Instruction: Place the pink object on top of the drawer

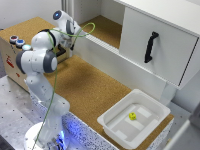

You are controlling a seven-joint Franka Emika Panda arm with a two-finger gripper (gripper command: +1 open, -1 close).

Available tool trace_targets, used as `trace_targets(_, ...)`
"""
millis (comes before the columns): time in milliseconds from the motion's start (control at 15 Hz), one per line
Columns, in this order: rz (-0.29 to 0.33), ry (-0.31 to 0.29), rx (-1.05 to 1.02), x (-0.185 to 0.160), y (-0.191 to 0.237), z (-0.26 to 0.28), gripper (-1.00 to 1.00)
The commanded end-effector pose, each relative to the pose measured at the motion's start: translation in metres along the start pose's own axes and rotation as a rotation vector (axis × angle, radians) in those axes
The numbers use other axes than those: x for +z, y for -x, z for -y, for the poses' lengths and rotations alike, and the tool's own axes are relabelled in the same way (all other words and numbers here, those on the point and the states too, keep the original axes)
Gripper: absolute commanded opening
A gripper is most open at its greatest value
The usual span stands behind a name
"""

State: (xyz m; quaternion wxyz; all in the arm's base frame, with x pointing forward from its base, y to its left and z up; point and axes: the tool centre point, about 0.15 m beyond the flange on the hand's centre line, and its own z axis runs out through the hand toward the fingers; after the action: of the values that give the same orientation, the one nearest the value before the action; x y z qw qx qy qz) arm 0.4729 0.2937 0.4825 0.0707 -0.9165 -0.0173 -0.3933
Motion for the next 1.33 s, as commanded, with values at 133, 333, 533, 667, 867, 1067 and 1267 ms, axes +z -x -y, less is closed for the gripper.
trace_targets(133, 0.289, -0.346, -0.277, -0.046, 0.051, 0.058, -1.00)
trace_targets(333, 0.374, -0.443, -0.402, -0.052, 0.071, 0.089, -1.00)
trace_targets(533, 0.409, -0.524, -0.550, -0.050, 0.084, 0.119, -1.00)
trace_targets(667, 0.421, -0.581, -0.635, -0.045, 0.092, 0.139, -1.00)
trace_targets(867, 0.440, -0.680, -0.753, -0.033, 0.099, 0.160, -1.00)
trace_targets(1067, 0.471, -0.753, -0.865, -0.020, 0.103, 0.176, -1.00)
trace_targets(1267, 0.475, -0.809, -0.995, -0.018, 0.101, 0.178, -1.00)
